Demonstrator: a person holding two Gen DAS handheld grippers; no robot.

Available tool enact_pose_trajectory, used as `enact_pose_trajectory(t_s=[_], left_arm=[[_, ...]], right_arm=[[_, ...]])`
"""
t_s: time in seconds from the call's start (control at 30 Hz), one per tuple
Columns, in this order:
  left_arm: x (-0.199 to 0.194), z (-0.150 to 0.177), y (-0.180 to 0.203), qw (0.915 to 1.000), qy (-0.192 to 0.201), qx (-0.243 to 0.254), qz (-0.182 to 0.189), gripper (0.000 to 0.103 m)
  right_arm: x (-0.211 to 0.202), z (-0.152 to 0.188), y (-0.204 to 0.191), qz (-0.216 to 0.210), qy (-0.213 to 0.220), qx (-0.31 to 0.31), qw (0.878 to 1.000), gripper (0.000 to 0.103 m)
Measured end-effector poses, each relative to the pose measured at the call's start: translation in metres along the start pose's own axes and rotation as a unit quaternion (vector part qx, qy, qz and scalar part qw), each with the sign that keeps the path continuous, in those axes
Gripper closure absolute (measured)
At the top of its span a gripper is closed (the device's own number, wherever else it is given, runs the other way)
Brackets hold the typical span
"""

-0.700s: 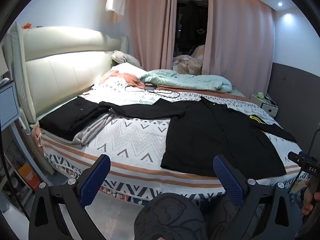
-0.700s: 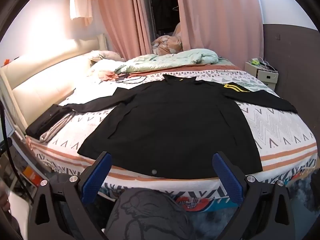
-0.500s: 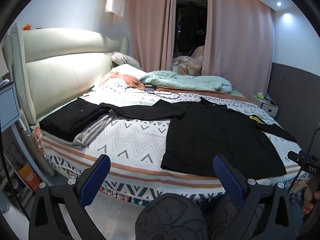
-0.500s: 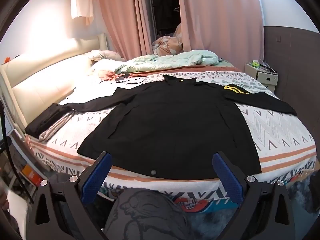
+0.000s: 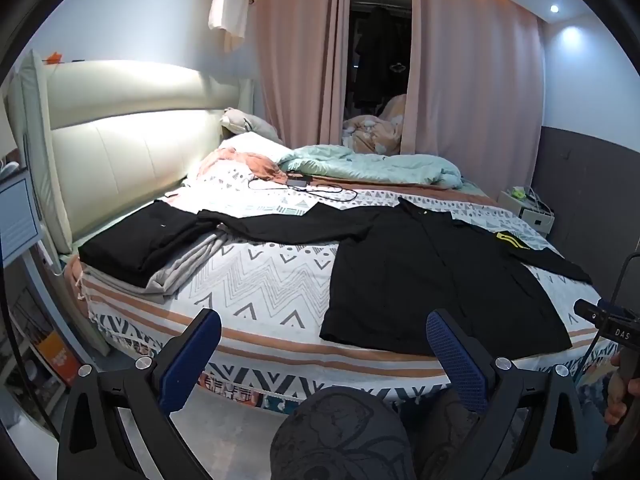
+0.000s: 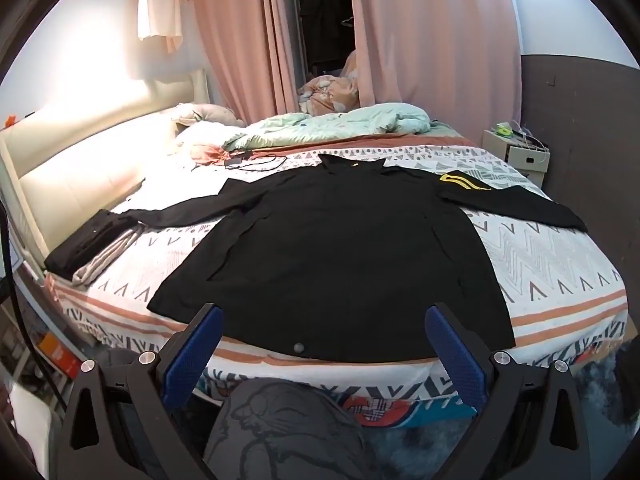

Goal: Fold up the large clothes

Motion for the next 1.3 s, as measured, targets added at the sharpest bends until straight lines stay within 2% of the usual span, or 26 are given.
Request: enact_pose_trajectory(t_s=[1.3], left_arm=[[-0.032, 0.003, 0.005, 0.9998, 0.010, 0.002, 0.019, 0.000]], right_arm=[[-0.034, 0.012, 0.020, 0.032, 0.006, 0.016, 0.999, 0.002]])
Point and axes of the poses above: each gripper's, at about its wrist camera, not at the fingertips, and x roughly the way its jaws point, y to its right, z to its underside, the point moved 6 cm from there along x, roughly the way its jaws point, and after that the axes turned 8 degrees about y, right-handed, at the moved point
